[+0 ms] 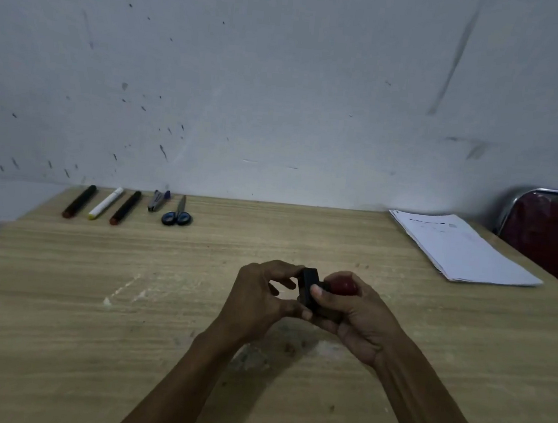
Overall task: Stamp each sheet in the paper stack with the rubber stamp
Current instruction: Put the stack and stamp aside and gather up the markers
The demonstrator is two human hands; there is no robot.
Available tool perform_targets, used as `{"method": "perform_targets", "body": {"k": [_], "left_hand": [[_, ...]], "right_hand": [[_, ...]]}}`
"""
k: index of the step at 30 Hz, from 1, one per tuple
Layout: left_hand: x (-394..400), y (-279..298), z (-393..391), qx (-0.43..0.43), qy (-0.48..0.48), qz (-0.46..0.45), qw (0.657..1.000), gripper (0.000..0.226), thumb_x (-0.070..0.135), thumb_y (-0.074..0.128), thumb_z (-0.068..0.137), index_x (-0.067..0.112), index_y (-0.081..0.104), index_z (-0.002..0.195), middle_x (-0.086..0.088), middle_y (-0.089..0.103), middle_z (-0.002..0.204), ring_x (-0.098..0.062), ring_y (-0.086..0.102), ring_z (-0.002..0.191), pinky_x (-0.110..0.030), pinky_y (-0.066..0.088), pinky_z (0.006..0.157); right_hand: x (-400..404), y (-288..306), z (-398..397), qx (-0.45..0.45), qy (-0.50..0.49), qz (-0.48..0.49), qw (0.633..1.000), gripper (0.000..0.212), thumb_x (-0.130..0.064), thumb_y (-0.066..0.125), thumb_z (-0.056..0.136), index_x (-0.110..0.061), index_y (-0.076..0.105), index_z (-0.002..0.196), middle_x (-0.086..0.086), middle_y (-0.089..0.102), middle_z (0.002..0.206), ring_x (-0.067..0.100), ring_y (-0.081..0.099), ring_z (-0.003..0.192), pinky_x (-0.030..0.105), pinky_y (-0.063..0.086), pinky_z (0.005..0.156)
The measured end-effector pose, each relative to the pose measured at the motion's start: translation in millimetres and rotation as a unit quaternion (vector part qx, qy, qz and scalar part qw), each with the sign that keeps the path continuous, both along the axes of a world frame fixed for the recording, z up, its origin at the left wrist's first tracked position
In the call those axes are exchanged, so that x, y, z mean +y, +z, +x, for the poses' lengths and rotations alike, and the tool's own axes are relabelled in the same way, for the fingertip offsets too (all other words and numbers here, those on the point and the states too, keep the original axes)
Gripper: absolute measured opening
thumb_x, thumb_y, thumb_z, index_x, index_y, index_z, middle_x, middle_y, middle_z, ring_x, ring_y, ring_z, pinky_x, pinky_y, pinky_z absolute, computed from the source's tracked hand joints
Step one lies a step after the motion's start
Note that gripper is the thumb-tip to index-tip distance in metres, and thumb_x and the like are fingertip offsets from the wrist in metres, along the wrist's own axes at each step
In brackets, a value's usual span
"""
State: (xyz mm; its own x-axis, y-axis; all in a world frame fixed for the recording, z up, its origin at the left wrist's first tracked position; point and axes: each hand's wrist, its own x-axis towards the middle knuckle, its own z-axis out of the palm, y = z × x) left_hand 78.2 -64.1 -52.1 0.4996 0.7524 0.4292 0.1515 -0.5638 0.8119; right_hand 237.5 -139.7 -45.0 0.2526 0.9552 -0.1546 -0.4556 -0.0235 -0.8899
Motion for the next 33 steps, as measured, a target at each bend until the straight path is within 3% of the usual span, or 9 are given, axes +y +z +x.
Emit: {"method": "perform_targets", "body": {"k": [5, 11, 15, 17, 20, 22, 27, 33], "left_hand": [[-1, -2, 12, 0.004, 0.004, 0.010, 1.000, 0.062, 0.022, 0.089, 0.056, 0.026, 0.069, 0.115, 0.014, 0.070, 0.104, -0.002, 0.064, 0.086, -0.019, 0.050, 0.067], [6, 0, 32, 0.022, -0.006, -0.003, 1.000, 0.059, 0.017, 0.086, 0.062, 0.024, 0.066, 0.117, 0.011, 0.067, 0.111, 0.005, 0.062, 0.088, -0.007, 0.046, 0.064], [19, -1, 48, 0.064, -0.022, -0.023, 0.997, 0.076, 0.028, 0.088, 0.062, 0.023, 0.056, 0.130, 0.008, 0.063, 0.119, -0.002, 0.064, 0.088, -0.013, 0.051, 0.065], [25, 1, 56, 0.090, -0.027, -0.038, 0.995, 0.085, 0.031, 0.087, 0.064, 0.024, 0.047, 0.138, 0.007, 0.058, 0.122, -0.005, 0.064, 0.090, -0.018, 0.055, 0.068], [37, 4, 70, 0.108, -0.025, -0.025, 0.994, 0.071, 0.033, 0.081, 0.073, 0.022, 0.049, 0.136, 0.003, 0.058, 0.124, -0.005, 0.064, 0.089, -0.010, 0.048, 0.064], [45, 5, 79, 0.117, -0.022, -0.023, 0.993, 0.063, 0.032, 0.078, 0.077, 0.021, 0.053, 0.133, 0.001, 0.059, 0.124, -0.006, 0.065, 0.088, -0.008, 0.045, 0.063], [73, 2, 106, 0.134, -0.030, -0.017, 0.990, 0.050, 0.026, 0.076, 0.080, 0.017, 0.059, 0.127, -0.003, 0.060, 0.123, -0.010, 0.065, 0.089, -0.011, 0.046, 0.066], [123, 1, 140, 0.141, -0.032, -0.009, 0.989, 0.044, 0.027, 0.075, 0.081, 0.018, 0.063, 0.122, -0.001, 0.062, 0.119, -0.007, 0.065, 0.086, -0.010, 0.046, 0.065]], "right_hand": [[1, 5, 6, 0.001, -0.017, -0.007, 1.000, 0.047, 0.009, 0.075, 0.061, -0.004, 0.058, 0.103, 0.020, 0.069, 0.093, 0.044, 0.070, 0.086, 0.053, 0.058, 0.070], [12, 15, 16, -0.046, -0.051, -0.010, 0.998, 0.057, 0.016, 0.064, 0.081, -0.017, 0.051, 0.127, 0.023, 0.059, 0.113, 0.043, 0.069, 0.087, 0.060, 0.054, 0.084], [21, 13, 33, -0.136, -0.101, -0.017, 0.985, 0.061, 0.012, 0.069, 0.080, -0.018, 0.051, 0.130, 0.011, 0.053, 0.114, 0.039, 0.067, 0.096, 0.046, 0.060, 0.065], [25, 10, 45, -0.238, -0.138, -0.032, 0.961, 0.065, 0.006, 0.074, 0.078, -0.023, 0.049, 0.131, 0.006, 0.052, 0.116, 0.035, 0.063, 0.102, 0.040, 0.061, 0.061], [32, 8, 69, -0.415, -0.199, -0.047, 0.887, 0.061, -0.006, 0.078, 0.074, -0.024, 0.051, 0.126, -0.005, 0.055, 0.101, 0.023, 0.061, 0.098, 0.039, 0.060, 0.070], [38, 7, 84, -0.495, -0.216, -0.055, 0.840, 0.058, -0.009, 0.078, 0.075, -0.021, 0.051, 0.125, -0.003, 0.058, 0.100, 0.018, 0.058, 0.095, 0.024, 0.053, 0.073], [73, -7, 128, -0.556, -0.241, -0.078, 0.792, 0.064, -0.007, 0.069, 0.081, -0.024, 0.044, 0.138, 0.011, 0.060, 0.127, 0.028, 0.057, 0.114, 0.023, 0.039, 0.085], [128, -11, 177, -0.614, -0.264, -0.114, 0.735, 0.058, -0.008, 0.061, 0.084, -0.018, 0.043, 0.138, 0.010, 0.063, 0.114, 0.032, 0.056, 0.109, 0.035, 0.048, 0.084]]}}
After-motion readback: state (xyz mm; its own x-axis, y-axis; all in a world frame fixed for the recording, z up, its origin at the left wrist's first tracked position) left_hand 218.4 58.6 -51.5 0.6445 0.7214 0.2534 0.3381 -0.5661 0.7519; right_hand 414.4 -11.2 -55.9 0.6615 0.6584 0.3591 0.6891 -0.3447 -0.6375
